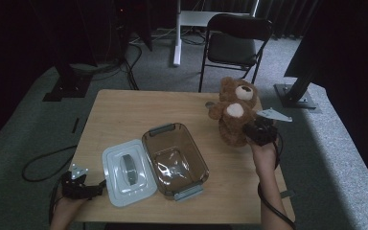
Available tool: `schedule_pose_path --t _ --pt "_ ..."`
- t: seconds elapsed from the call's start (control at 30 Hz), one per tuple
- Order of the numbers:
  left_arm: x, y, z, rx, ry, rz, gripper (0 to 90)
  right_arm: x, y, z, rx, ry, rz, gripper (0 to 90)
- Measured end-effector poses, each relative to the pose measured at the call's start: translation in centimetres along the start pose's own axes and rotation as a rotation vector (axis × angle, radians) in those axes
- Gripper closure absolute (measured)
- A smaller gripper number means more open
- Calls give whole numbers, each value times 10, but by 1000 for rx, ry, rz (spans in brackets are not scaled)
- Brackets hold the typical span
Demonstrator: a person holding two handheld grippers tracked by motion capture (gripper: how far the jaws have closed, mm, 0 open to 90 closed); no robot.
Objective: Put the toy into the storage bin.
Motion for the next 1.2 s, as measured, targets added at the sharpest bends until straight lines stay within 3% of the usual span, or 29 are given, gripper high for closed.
schedule_pose_path --t 0.37,0.57,0.8,1.2 --pt "0 0 0 0 -1 -1 6 40 23 -42 -107 96 -66 689" --pt "0 0 0 0 -1 -1 6 68 27 -62 -149 176 -109 689" --pt "0 0 0 1 0 0 6 100 25 -77 -170 274 -144 688" --pt "0 0 0 0 -1 -1 6 144 7 -82 -150 371 -201 687"
Point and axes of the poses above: each handheld gripper's, and its own axes: z roughly forward along the jaws, y roughly out of its top, x roughly to its left, the point moved 2 cm from there along z, roughly forward along the jaws, and after that the axes turned 13 degrees about -y, right-handed, at the moved point
